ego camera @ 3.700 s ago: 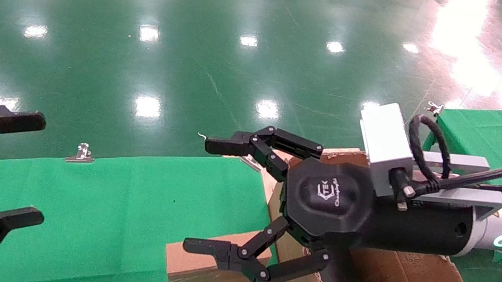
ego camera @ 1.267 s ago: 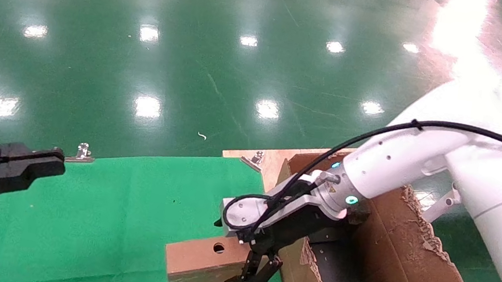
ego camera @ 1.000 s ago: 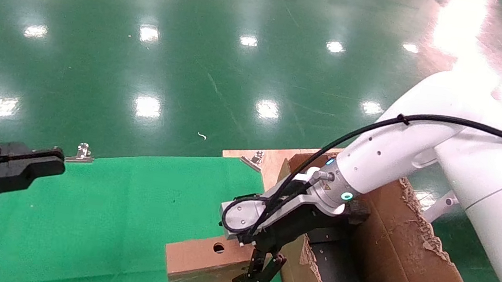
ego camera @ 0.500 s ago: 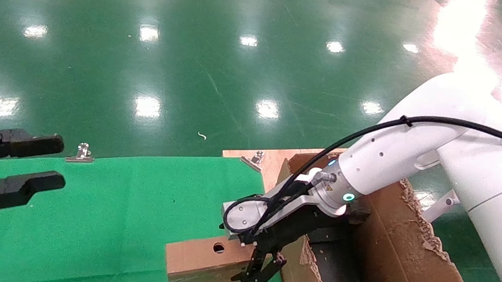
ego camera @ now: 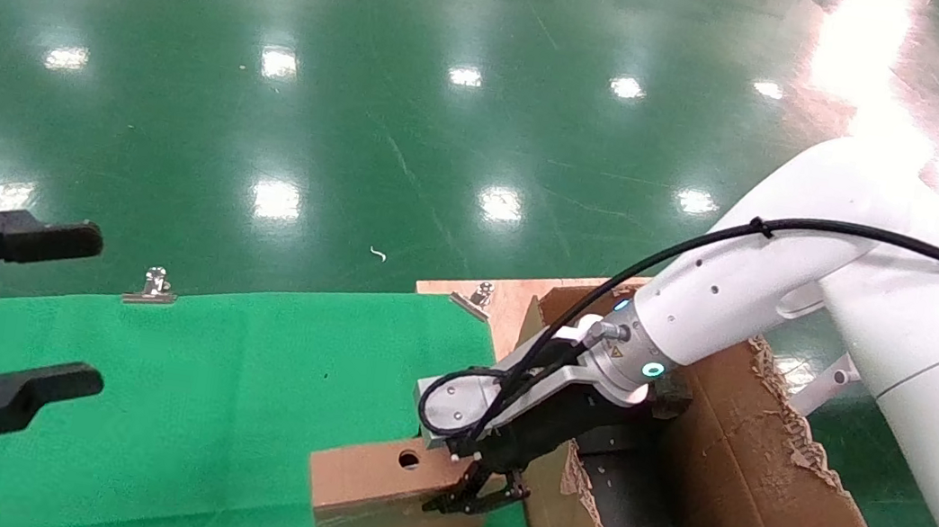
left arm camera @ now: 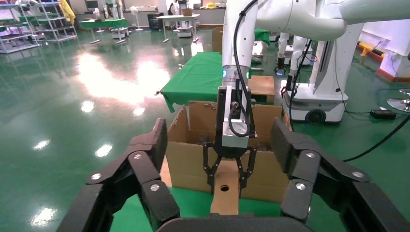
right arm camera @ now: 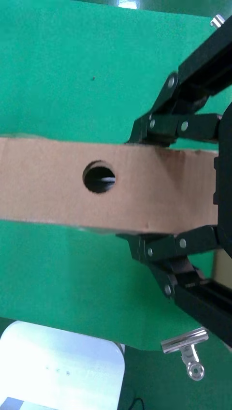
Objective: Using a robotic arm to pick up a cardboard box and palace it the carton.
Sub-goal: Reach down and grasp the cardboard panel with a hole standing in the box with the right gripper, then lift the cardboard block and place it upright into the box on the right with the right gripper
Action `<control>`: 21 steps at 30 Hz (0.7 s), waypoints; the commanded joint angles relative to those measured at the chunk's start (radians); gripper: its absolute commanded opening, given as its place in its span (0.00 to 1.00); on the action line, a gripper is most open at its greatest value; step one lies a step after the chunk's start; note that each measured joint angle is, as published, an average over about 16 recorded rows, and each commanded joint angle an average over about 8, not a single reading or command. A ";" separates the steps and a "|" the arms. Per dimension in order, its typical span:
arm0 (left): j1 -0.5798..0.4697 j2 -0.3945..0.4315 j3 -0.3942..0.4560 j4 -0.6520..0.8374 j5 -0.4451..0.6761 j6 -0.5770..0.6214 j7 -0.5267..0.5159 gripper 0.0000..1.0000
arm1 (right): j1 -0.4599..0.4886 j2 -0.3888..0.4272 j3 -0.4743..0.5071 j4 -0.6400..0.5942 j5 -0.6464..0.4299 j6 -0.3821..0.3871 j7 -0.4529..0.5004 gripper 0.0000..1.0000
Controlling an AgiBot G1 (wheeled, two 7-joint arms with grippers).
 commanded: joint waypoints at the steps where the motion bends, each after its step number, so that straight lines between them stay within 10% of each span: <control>1: 0.000 0.000 0.000 0.000 0.000 0.000 0.000 1.00 | 0.000 0.000 0.000 0.000 0.000 0.000 0.000 0.00; 21: 0.000 0.000 0.000 0.000 0.000 0.000 0.000 1.00 | 0.156 0.072 0.068 -0.095 0.116 -0.005 -0.024 0.00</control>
